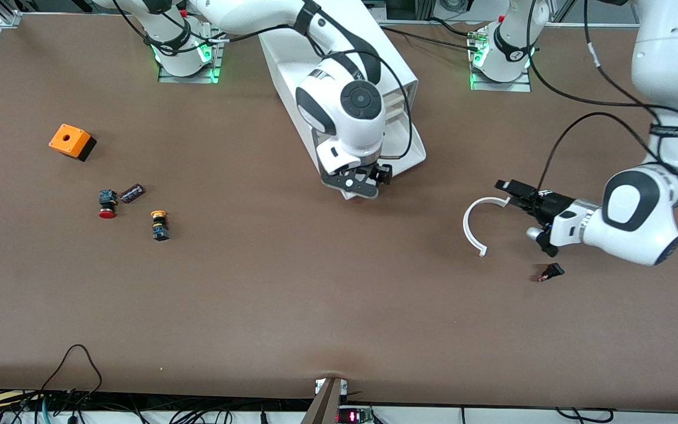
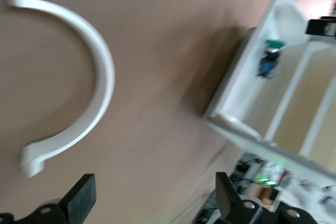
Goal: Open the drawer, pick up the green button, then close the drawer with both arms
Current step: 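Grasp the green button in the drawer with the right gripper while the left withdraws, then lift the green button out and carry it toward the other buttons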
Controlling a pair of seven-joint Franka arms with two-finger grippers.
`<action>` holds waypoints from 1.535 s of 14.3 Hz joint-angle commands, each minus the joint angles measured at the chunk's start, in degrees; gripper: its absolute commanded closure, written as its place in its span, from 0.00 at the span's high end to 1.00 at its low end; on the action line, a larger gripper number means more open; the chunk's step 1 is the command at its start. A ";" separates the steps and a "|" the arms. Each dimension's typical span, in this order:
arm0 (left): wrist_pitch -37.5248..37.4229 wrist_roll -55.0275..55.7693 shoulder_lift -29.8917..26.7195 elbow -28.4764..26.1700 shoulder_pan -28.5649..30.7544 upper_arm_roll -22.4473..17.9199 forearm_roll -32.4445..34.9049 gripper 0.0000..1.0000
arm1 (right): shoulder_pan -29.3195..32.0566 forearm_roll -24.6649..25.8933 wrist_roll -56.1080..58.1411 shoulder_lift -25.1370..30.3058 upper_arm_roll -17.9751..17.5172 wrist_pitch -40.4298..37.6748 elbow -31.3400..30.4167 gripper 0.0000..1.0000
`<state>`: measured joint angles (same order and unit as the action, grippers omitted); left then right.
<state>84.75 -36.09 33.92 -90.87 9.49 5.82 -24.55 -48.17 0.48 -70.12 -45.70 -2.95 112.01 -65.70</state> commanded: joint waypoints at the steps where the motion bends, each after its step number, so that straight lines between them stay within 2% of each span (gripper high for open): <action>1: -0.11 4.52 -5.96 -0.27 0.00 0.42 8.44 1.00 | -2.10 1.19 -5.62 -1.76 0.49 -1.35 1.89 0.97; 3: 0.33 7.60 -8.86 -0.19 -0.09 0.77 13.46 1.00 | -2.80 1.10 -6.95 -2.03 0.49 -1.35 1.01 0.96; 8: 1.03 20.34 -14.84 -0.27 -1.05 2.61 20.15 1.00 | -3.60 1.62 -6.61 -1.94 0.49 -1.26 -1.89 0.93; 9: 1.03 22.36 -15.63 -0.10 -1.14 2.70 21.11 1.00 | -3.60 2.41 -6.52 -2.03 0.49 -1.26 -2.15 0.88; 12: 1.03 32.54 -16.17 4.63 -1.23 2.88 22.18 1.00 | -3.60 3.03 -5.99 -1.85 0.49 -1.26 -3.21 0.58; 14: 0.68 40.20 -16.26 7.53 -1.14 2.88 22.27 1.00 | -3.60 3.03 -5.64 -1.85 0.49 -1.26 -3.56 0.46; 16: 0.59 43.81 -16.95 8.95 -1.14 2.97 23.23 1.00 | -3.60 3.12 -5.46 -1.85 0.49 -1.18 -3.65 0.24; 17: 0.77 44.87 -18.18 8.96 -1.14 2.88 23.23 1.00 | -3.60 3.12 -5.46 -1.85 0.49 -1.18 -3.65 0.18; 20: 1.12 45.23 -20.99 9.04 -1.14 3.49 25.59 1.00 | -3.69 3.30 -5.64 -1.85 0.49 -1.09 -3.65 0.17; 21: 0.95 44.37 -22.05 8.96 -1.14 4.10 25.69 1.00 | -3.69 3.30 -5.55 -1.85 0.49 -1.09 -3.65 0.04; 22: 0.51 44.53 -22.41 9.04 -1.32 4.28 25.87 1.00 | -3.77 3.38 -5.38 -1.85 0.49 -1.09 -3.65 0.00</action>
<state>85.93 7.84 13.61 -81.52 8.35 9.16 -0.70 -51.24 2.61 -75.65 -48.32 -2.89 110.96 -68.26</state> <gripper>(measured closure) 0.000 0.595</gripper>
